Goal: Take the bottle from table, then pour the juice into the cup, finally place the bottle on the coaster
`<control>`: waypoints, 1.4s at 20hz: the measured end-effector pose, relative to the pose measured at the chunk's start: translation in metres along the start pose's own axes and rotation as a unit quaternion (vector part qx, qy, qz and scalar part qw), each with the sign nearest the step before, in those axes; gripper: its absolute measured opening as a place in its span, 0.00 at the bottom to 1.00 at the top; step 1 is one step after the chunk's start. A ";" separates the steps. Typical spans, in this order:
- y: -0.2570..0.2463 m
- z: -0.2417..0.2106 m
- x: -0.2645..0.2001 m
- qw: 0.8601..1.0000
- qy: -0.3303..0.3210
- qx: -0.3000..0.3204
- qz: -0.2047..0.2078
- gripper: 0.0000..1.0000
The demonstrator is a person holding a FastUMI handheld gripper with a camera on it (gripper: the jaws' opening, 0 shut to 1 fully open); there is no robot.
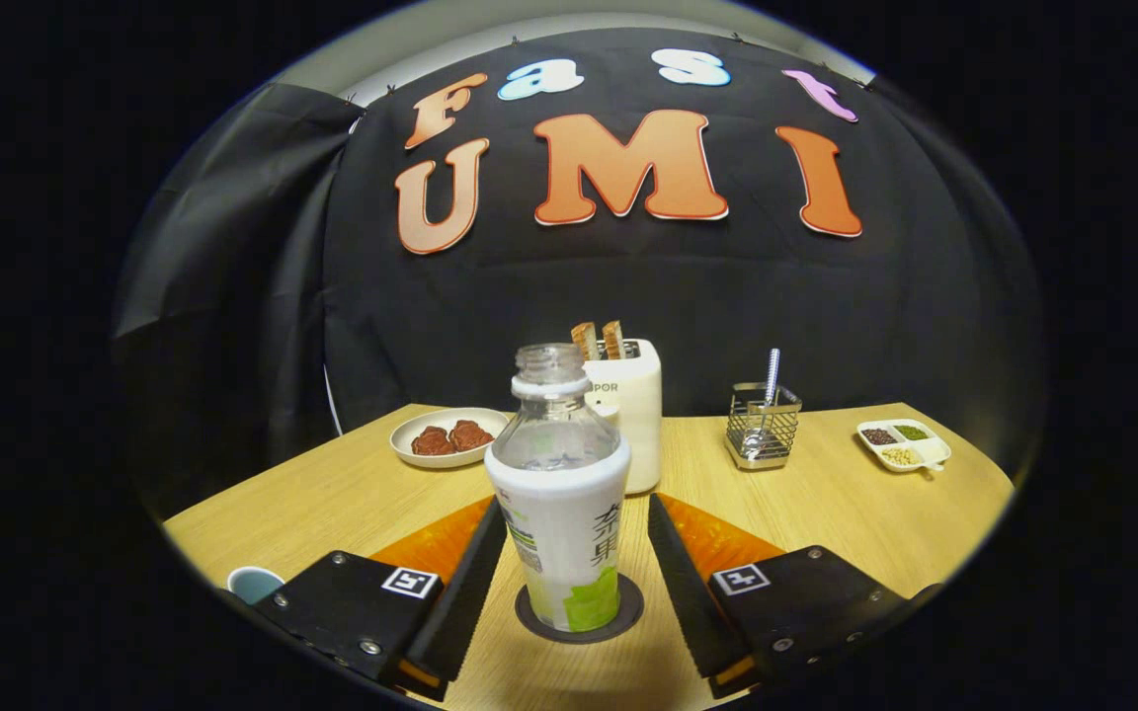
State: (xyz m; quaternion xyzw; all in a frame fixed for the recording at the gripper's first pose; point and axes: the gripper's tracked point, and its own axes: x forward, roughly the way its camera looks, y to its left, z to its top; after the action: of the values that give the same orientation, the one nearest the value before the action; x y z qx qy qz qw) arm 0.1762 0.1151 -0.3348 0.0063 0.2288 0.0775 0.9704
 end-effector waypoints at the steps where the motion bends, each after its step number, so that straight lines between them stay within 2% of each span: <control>1: -0.002 0.007 -0.009 1.000 -0.005 0.002 -0.002 0.89; 5: -0.009 0.047 -0.061 0.999 -0.048 -0.003 -0.005 0.95; 11: -0.021 0.099 -0.169 0.992 -0.117 -0.043 -0.029 0.95; 18: -0.029 0.130 -0.284 0.981 -0.189 -0.013 -0.053 0.95; 25: -0.065 0.157 -0.334 0.967 -0.236 0.022 -0.089 0.95; 28: -0.066 0.164 -0.342 0.962 -0.256 0.034 -0.086 0.95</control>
State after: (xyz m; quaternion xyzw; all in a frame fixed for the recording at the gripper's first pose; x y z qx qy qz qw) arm -0.0431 0.0018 -0.0395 0.0393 -0.0246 -0.0185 0.9988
